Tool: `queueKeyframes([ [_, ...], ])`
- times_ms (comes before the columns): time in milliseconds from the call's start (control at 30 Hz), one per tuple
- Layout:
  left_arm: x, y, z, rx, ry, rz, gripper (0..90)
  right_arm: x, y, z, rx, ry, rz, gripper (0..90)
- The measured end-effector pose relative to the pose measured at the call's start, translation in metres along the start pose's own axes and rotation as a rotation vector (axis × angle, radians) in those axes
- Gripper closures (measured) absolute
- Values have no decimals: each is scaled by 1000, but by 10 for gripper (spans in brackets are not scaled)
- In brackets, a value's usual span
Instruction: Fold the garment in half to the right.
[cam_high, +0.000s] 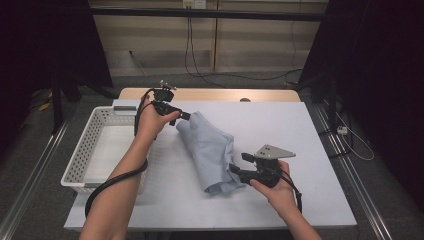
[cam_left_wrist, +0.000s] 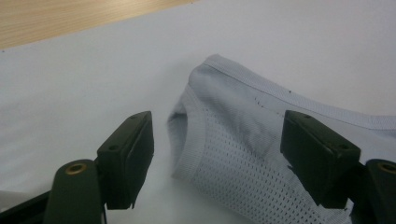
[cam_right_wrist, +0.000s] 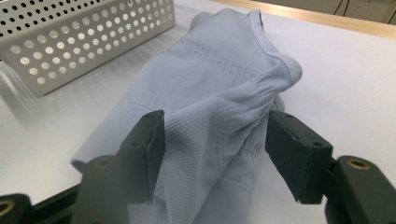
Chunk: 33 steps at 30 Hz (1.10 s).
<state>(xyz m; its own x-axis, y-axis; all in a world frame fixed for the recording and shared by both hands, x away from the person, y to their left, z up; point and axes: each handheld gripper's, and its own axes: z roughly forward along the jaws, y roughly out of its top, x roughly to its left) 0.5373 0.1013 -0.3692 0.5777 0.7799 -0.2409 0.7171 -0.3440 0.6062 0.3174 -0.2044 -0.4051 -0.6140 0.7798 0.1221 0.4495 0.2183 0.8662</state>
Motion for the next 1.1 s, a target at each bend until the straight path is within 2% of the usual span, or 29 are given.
queueKeyframes([
  [133, -1, -3, 0, 6, -2, -2, 259, 3, 4, 4, 8, -4, -19, 383],
  [333, -3, -8, 2, 11, -9, -6, 252, 6, 11, 13, 5, 7, -21, 383],
  [633, -4, -12, 6, 24, -14, 6, 241, -3, 17, 16, 18, 10, 3, 375],
  [733, -4, -13, 8, 24, -12, 6, 238, -6, 15, 19, 42, 13, 14, 382],
  [867, -4, -14, 10, 29, -13, 12, 233, -11, 5, 22, 64, 1, 4, 539],
  [900, -4, -14, 11, 32, -14, 14, 233, -13, 3, 22, 68, -7, 4, 551],
  [1033, -2, -15, 12, 28, -11, 8, 232, -20, -4, 20, 78, 0, 28, 689],
  [1100, -2, -15, 12, 29, -10, 11, 232, -22, -6, 18, 81, 3, 25, 760],
])
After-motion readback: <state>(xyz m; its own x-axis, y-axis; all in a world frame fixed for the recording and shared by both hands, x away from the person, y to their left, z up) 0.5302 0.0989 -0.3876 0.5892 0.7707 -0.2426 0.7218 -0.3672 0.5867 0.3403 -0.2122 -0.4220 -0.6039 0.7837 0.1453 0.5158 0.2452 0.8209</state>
